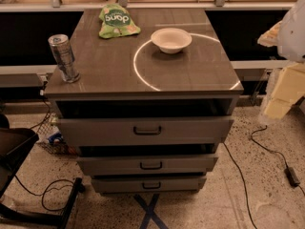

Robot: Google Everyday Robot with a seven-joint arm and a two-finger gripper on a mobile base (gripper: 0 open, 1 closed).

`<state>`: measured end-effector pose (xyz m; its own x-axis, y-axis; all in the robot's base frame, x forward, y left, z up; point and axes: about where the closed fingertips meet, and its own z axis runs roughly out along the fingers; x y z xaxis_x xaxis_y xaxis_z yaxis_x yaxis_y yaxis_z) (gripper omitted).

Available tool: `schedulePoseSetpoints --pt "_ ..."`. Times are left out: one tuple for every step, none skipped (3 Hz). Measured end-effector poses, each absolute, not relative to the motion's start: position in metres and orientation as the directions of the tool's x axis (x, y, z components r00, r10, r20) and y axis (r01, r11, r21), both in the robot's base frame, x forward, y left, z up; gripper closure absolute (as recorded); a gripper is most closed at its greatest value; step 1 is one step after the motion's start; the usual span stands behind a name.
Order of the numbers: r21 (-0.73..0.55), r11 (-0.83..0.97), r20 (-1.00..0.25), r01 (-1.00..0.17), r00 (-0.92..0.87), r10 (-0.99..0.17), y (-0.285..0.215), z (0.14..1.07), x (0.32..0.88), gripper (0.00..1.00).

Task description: Move paper bowl near redbull can

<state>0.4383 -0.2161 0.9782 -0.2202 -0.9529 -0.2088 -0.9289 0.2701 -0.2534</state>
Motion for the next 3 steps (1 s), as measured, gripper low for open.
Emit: schedulePoseSetpoints --pt "-0.274 0.279 -0.214 -0.920 -0.224 -0.951 -0.216 0.981 0.443 0.00" --pt "-0.339 0.340 -0.250 -0.877 -0.264 -0.932 -0.224 0.979 0.467 0.00" --pt "-0.433 0.442 -0.302 -0.786 -0.335 -0.892 -0.245 0.975 0.504 0.00"
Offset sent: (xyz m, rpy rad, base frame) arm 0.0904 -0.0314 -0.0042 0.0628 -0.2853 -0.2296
